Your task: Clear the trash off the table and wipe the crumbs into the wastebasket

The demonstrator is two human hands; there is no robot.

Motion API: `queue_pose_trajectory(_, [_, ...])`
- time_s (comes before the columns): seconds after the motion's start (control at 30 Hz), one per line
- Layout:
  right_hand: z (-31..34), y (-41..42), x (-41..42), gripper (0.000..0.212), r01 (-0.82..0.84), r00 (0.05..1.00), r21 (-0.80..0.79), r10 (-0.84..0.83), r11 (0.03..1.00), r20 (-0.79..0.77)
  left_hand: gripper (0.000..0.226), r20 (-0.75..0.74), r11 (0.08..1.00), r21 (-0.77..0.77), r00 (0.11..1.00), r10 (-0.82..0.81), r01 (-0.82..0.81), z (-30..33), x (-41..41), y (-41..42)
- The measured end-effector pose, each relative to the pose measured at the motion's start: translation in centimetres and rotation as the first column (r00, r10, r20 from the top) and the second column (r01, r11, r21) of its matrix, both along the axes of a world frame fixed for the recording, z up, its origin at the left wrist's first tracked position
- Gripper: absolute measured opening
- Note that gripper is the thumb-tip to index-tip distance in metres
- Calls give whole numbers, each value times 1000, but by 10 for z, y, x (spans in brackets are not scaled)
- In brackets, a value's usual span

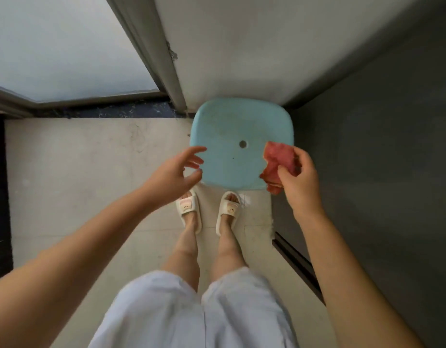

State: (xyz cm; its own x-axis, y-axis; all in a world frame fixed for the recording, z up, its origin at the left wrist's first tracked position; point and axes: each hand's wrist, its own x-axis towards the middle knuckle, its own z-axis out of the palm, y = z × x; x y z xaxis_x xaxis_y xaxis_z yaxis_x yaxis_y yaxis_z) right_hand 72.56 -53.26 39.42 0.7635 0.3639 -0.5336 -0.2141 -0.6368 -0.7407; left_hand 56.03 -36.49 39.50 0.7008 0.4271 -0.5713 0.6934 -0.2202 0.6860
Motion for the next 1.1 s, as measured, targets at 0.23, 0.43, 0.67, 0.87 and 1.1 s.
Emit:
queue_pose_trajectory(0.23, [102, -20, -51, 36, -16, 999, 215, 5, 976, 50, 50, 171, 991, 18, 977, 128, -133, 122, -103, -8])
queue_pose_trajectory(0.43, [130, 0, -65, 36, -188, 982, 298, 181, 936, 52, 40, 276, 827, 47, 803, 529, -561, 162, -158, -51])
queue_pose_trajectory(0.67, [150, 28, -67, 31, -619, 781, 282, 614, 733, 117, 43, 347, 410, 20, 391, 853, -912, 159, -178, -148])
queue_pose_trajectory(0.87, [142, 28, -110, 33, -843, 479, 312, 876, 438, 63, 39, 343, -35, -83, -61, 937, -996, 144, -197, -269])
queue_pose_trajectory(1.1, [156, -8, -242, 49, -937, 6, 345, 985, -54, 172, 41, 403, -533, -134, -537, 741, -836, 146, -234, -409])
